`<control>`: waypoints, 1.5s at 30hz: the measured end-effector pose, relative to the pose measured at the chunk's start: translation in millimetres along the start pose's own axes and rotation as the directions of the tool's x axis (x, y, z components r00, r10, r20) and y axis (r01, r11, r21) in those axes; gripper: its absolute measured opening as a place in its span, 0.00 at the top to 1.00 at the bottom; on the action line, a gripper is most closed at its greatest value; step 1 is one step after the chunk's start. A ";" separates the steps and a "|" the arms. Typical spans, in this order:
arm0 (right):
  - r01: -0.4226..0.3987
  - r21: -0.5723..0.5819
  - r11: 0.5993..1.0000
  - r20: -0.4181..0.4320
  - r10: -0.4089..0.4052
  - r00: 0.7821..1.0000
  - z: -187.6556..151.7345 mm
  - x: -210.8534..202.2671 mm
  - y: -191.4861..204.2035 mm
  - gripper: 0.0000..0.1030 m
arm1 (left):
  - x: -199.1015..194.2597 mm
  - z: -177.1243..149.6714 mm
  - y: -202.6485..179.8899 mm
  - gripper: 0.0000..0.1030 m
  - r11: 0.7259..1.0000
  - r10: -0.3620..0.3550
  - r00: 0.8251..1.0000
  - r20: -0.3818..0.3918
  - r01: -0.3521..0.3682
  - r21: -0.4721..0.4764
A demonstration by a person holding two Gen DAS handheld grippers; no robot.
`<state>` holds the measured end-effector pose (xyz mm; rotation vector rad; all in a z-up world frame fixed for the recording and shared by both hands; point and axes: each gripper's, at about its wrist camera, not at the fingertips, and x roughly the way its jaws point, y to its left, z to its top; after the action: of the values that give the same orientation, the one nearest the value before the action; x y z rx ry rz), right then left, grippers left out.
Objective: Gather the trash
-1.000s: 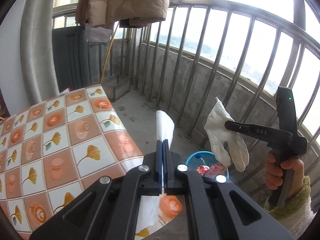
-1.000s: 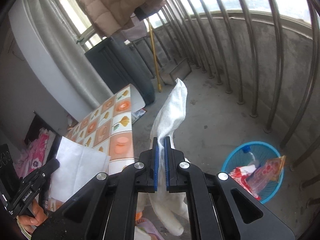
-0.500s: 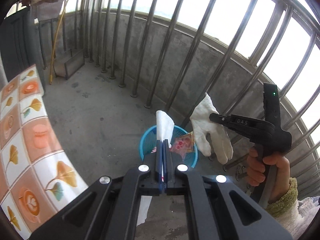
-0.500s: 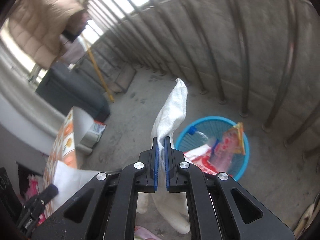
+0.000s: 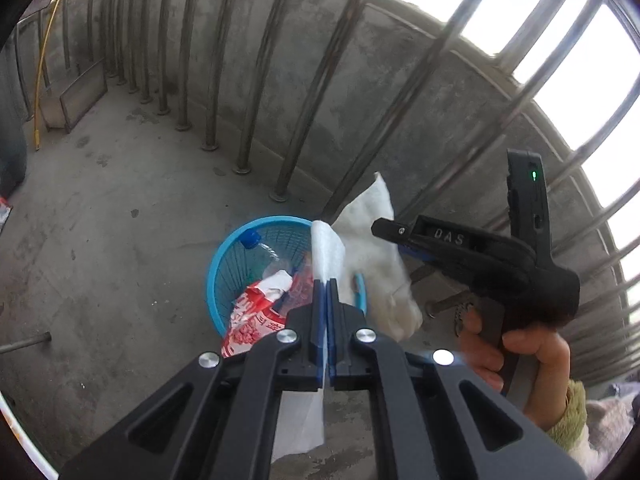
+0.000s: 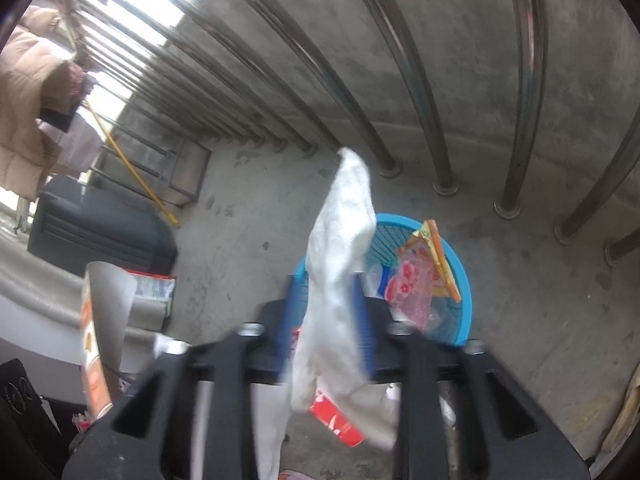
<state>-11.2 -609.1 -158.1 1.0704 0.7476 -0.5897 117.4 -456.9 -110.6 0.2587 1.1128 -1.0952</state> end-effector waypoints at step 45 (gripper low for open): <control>-0.039 -0.715 0.698 0.275 0.332 0.902 -145.5 -161.7 206.5 0.07 | -327.9 -148.3 78.5 0.05 0.819 0.555 0.720 0.415 -0.387 -0.423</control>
<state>5.7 -386.0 41.6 0.2878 0.4298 -0.2702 88.6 -132.5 61.6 -0.0145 0.6431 -0.4574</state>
